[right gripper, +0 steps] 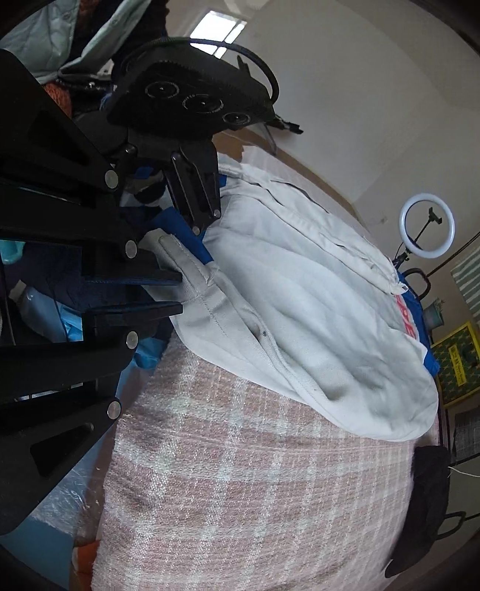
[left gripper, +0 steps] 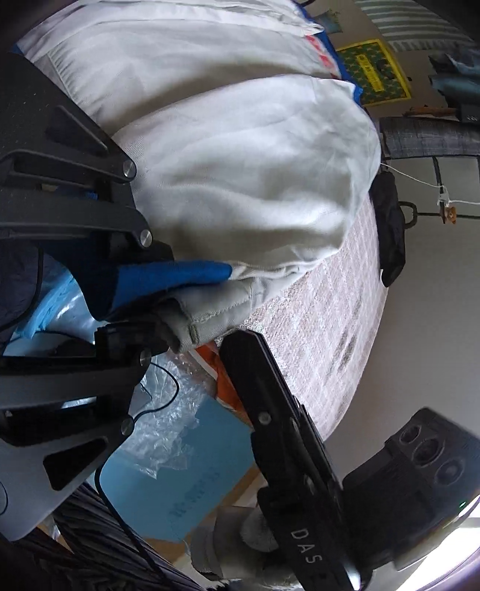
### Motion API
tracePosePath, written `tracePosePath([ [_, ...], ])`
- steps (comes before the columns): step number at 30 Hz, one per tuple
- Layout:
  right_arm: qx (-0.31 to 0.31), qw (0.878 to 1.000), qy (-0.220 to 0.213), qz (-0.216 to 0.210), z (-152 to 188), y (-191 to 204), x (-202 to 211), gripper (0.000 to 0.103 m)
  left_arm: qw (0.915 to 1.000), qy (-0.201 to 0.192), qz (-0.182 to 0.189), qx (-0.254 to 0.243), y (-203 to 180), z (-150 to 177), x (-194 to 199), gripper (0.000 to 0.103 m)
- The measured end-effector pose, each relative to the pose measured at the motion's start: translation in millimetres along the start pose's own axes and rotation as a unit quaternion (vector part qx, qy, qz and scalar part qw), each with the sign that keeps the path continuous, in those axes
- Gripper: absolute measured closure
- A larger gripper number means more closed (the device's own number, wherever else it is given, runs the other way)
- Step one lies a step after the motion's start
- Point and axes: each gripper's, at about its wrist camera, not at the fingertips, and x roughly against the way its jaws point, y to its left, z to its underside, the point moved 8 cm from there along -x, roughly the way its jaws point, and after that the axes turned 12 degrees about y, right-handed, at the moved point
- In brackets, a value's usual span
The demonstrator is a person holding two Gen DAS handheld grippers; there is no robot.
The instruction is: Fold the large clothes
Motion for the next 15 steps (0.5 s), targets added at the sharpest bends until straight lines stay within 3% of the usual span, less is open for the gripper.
tracePosePath([
  [2,-0.005,1.0,-0.013,-0.012,-1.1,-8.9,15.6,0.094,0.9994,-0.007,0.019,0.029,9.8,-0.5,7.1,0.092],
  [6,-0.036,0.997,-0.068,-0.018,-18.6,-23.3,48.0,0.094,0.9973,-0.031,0.025,0.062,18.7,-2.2,25.7,0.093],
  [9,-0.082,0.991,-0.109,-0.012,-40.8,-47.5,64.9,0.082,0.9948,-0.048,0.033,0.084,20.1,-4.2,39.1,0.094],
  [12,-0.135,0.983,-0.124,-0.021,-73.6,-74.0,63.8,0.065,0.9929,-0.059,0.039,0.096,22.5,-9.7,50.1,0.094],
  [15,-0.183,0.974,-0.12,-0.051,-101.4,-104.6,53.1,0.061,0.9904,-0.069,0.043,0.111,27.7,-13.4,59.4,0.094],
])
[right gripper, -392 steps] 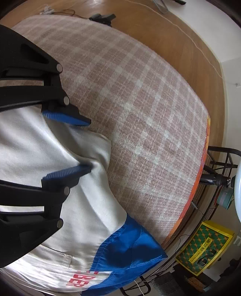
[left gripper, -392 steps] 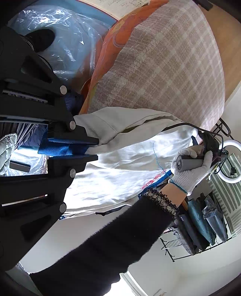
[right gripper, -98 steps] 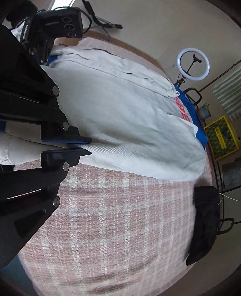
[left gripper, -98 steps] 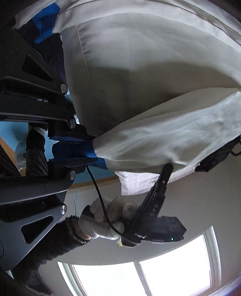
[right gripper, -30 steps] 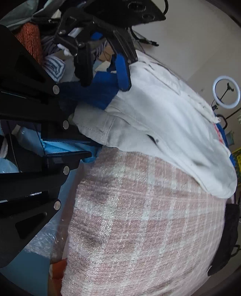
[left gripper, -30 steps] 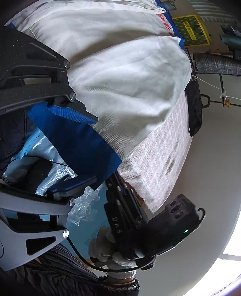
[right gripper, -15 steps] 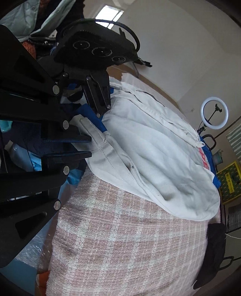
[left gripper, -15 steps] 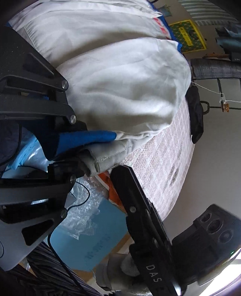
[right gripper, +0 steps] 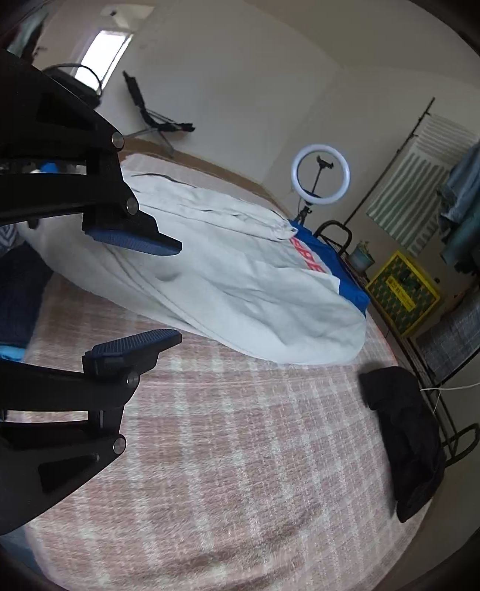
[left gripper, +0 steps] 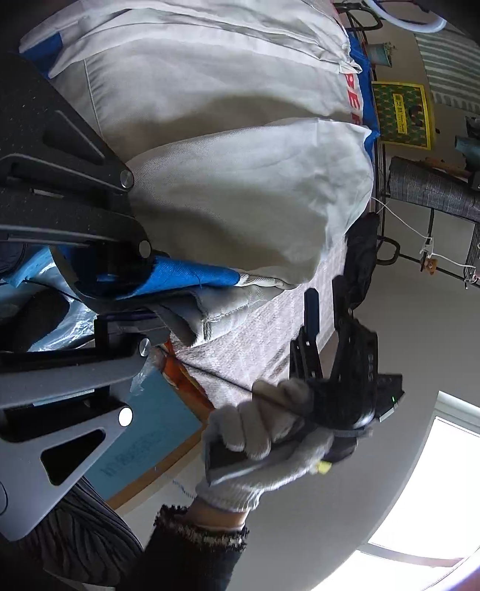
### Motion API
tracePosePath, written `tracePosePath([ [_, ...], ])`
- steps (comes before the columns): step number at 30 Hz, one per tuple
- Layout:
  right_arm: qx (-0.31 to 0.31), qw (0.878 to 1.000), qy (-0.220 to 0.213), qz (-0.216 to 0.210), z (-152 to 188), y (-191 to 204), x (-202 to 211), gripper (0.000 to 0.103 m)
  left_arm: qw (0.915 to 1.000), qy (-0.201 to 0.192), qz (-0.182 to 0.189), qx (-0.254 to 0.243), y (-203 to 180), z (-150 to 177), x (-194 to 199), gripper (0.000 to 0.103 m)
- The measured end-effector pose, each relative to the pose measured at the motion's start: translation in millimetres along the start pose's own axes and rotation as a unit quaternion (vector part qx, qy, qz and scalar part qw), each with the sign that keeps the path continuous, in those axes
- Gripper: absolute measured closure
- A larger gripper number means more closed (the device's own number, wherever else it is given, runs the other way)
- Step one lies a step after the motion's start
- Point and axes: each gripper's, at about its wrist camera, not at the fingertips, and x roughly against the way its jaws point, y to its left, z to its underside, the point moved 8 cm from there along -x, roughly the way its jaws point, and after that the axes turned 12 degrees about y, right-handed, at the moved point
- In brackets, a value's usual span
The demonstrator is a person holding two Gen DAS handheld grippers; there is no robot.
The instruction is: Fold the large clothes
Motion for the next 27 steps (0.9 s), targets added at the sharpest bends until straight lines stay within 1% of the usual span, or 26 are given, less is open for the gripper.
tracePosePath([
  [2,-0.034,0.999,0.003,0.015,-19.8,-17.6,-17.3,0.052,0.9999,-0.005,0.004,0.008,1.9,-1.2,5.5,0.094],
  [3,-0.052,0.998,0.003,0.024,-28.0,-27.6,-25.7,0.051,0.9999,-0.008,0.004,0.011,2.2,-0.8,8.3,0.094],
  [5,-0.083,0.996,0.006,0.026,-41.2,-44.2,-41.1,0.049,0.9997,-0.015,0.004,0.019,3.9,-1.3,12.9,0.094],
  [7,-0.083,0.996,0.008,0.03,-55.1,-49.0,-55.8,0.048,0.9995,-0.019,0.008,0.026,4.6,-1.2,15.1,0.094],
  [9,-0.07,0.997,-0.002,0.025,-69.0,-44.3,-61.2,0.048,0.9992,-0.02,0.012,0.033,3.8,-0.2,15.9,0.094],
  [12,-0.069,0.998,-0.011,0.002,-82.7,-37.1,-68.1,0.049,0.999,-0.019,0.014,0.037,0.1,2.1,13.7,0.094],
  [13,-0.073,0.997,-0.01,0.002,-85.9,-36.2,-71.5,0.052,0.999,-0.019,0.013,0.038,-0.1,2.0,12.8,0.094],
  [15,-0.076,0.997,0.001,0.01,-91.0,-32.5,-80.9,0.072,0.999,-0.019,0.013,0.038,-0.3,2.6,12.3,0.094],
  [16,-0.073,0.997,0.002,0.022,-93.9,-30.1,-84.0,0.092,0.9989,-0.021,0.012,0.04,0.8,3.1,12.8,0.094],
  [17,-0.068,0.997,0.002,0.043,-96.2,-27.4,-85.0,0.097,0.9987,-0.022,0.015,0.044,2.5,3.8,13.5,0.094],
  [20,-0.043,0.995,-0.004,0.093,-103.5,-14.6,-83.2,0.099,0.9974,-0.023,0.026,0.063,8.7,6.4,15.4,0.094],
  [25,-0.034,0.988,-0.013,0.153,-111.5,7.4,-77.3,0.099,0.9956,-0.028,0.031,0.084,14.4,16.0,24.0,0.094],
  [27,-0.018,0.983,-0.016,0.181,-115.4,23.2,-77.4,0.1,0.9939,-0.031,0.037,0.1,19.5,20.0,28.7,0.094],
])
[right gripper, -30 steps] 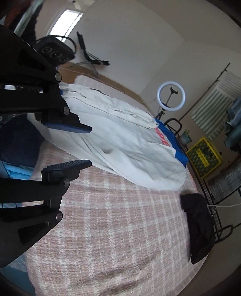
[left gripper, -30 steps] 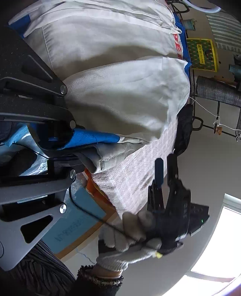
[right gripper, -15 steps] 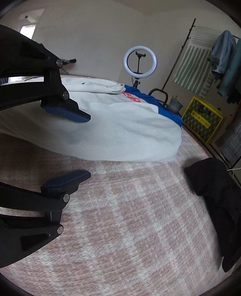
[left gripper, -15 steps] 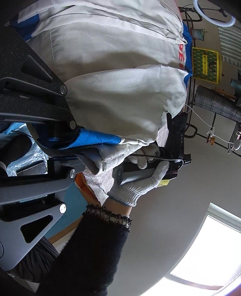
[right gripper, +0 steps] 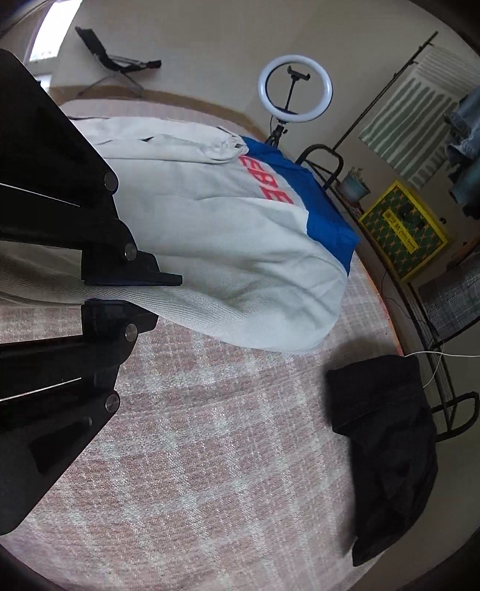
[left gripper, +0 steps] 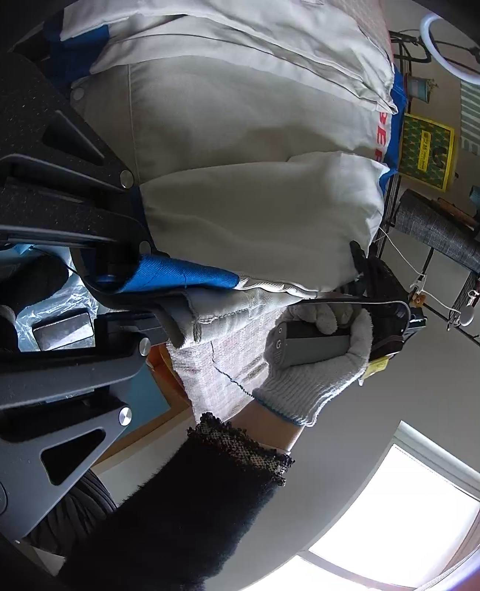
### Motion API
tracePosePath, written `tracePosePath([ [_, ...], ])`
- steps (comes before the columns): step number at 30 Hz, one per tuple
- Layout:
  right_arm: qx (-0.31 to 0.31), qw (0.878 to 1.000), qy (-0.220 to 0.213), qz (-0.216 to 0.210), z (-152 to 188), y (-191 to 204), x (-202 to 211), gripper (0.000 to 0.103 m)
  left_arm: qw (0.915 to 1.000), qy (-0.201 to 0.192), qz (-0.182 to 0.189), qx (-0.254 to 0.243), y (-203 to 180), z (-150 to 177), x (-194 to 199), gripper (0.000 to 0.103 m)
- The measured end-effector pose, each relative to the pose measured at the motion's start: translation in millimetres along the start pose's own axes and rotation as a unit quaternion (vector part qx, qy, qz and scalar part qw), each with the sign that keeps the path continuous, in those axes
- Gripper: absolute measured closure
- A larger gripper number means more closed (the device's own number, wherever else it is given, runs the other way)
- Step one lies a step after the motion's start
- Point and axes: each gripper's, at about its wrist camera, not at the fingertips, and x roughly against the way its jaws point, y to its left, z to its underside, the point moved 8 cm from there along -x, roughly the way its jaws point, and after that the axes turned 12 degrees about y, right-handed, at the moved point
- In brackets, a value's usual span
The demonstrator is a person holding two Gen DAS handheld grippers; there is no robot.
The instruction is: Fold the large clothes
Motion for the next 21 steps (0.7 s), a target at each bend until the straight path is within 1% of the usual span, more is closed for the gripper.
tracePosePath([
  [3,0.048,0.998,-0.014,0.05,-2.9,31.8,7.0,0.1,0.9997,-0.01,0.003,0.021,8.3,5.0,11.3,0.094],
  [6,0.088,0.993,-0.021,0.077,-2.5,66.7,6.7,0.1,0.9989,-0.016,0.004,0.044,17.7,12.3,22.3,0.094],
  [9,0.133,0.984,-0.032,0.114,-2.1,103.6,-0.3,0.1,0.9973,-0.014,0.005,0.073,31.8,18.9,30.8,0.094],
  [12,0.168,0.977,-0.025,0.129,0.6,136.1,-14.9,0.1,0.9935,-0.017,0.013,0.112,49.0,26.3,42.2,0.094],
  [13,0.182,0.973,-0.024,0.14,1.5,146.4,-20.7,0.1,0.9918,-0.017,0.016,0.126,54.9,28.4,45.5,0.094],
  [16,0.236,0.955,-0.017,0.178,11.1,176.9,-42.1,0.1,0.9869,-0.016,0.023,0.159,69.7,38.5,53.9,0.094],
  [19,0.297,0.931,-0.004,0.212,25.9,204.1,-66.2,0.1,0.9826,-0.008,0.033,0.183,81.2,51.7,59.6,0.094],
  [21,0.326,0.917,0.003,0.228,35.7,217.2,-81.1,0.1,0.9806,-0.008,0.03,0.193,89.1,58.9,64.8,0.094],
])
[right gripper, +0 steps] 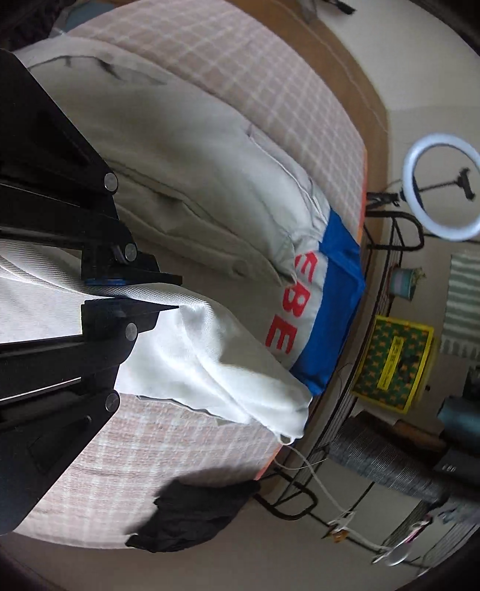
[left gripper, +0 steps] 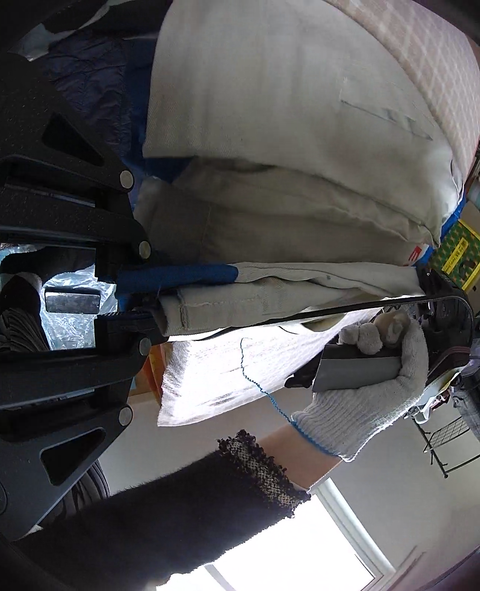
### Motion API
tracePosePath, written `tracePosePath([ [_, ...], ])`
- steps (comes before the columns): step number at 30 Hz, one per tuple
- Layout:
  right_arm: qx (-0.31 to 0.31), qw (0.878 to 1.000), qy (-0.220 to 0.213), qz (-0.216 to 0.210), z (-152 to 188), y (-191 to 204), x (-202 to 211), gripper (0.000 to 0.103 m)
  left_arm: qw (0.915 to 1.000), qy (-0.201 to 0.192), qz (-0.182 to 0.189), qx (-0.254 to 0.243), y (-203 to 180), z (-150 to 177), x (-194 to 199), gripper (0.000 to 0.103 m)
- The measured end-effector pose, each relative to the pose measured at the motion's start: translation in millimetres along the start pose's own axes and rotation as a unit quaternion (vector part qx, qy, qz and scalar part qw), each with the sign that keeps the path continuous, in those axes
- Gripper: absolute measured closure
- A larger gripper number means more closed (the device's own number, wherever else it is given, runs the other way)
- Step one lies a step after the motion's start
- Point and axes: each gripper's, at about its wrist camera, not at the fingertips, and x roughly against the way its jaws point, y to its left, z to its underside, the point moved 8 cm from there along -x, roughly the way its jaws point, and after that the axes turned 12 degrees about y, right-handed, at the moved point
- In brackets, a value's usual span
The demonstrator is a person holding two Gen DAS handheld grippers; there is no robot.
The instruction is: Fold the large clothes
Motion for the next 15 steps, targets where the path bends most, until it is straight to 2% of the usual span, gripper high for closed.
tracePosePath([
  [7,0.058,0.998,0.02,0.022,-5.6,52.0,-27.6,0.1,0.9996,-0.008,-0.023,0.016,23.9,10.2,15.8,0.094],
  [15,0.084,0.995,0.034,0.041,2.3,60.8,-41.1,0.099,0.9993,0.006,-0.023,0.03,34.1,16.5,8.0,0.094],
])
